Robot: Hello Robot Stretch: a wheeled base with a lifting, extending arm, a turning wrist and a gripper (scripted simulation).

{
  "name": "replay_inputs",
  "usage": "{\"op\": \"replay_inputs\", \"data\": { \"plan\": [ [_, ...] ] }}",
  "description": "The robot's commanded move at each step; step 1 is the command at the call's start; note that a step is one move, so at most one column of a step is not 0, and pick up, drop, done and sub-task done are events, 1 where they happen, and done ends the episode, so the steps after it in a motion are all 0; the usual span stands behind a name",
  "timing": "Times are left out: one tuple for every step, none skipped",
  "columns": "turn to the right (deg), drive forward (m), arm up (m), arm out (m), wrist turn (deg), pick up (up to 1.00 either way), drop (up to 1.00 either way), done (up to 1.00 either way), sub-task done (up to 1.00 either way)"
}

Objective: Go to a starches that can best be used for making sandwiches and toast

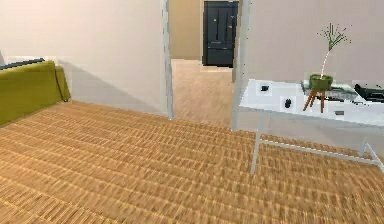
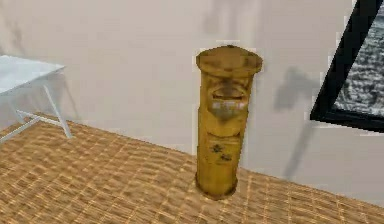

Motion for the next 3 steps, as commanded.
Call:
{"op": "replay_inputs", "data": {
  "plan": [
    [-3.0,0.0,0.0,0.0,0.0,0.0,0.0,0.0,0.0],
    [0.0,1.0,0.0,0.0,0.0,0.0,0.0,0.0,0.0],
    [-6.0,0.0,0.0,0.0,0.0,0.0,0.0,0.0,0.0]
  ]
}}
